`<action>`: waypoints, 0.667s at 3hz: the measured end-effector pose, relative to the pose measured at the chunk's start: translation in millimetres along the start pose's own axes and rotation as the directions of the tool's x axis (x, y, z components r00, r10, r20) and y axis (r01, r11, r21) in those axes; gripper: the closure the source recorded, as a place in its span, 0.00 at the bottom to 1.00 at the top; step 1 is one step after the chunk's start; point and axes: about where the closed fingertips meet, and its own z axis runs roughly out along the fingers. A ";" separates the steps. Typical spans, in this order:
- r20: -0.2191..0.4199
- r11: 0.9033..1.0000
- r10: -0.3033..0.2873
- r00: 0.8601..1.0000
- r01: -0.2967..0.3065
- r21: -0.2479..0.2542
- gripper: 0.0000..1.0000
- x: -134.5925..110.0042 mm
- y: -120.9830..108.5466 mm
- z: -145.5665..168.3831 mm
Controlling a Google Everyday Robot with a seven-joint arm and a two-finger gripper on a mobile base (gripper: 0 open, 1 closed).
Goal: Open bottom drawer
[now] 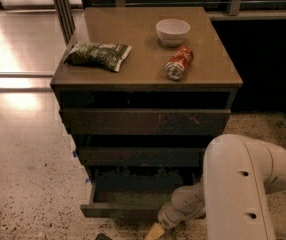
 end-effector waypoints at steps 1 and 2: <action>0.010 1.000 -0.004 1.000 0.004 0.004 0.00 -4.4 -0.1 -1.0; 0.031 1.000 -0.014 0.999 0.013 0.013 0.00 -18.5 -12.2 3.5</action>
Offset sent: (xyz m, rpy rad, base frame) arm 0.0498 0.0159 -0.0020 0.0345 -0.0687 -0.0068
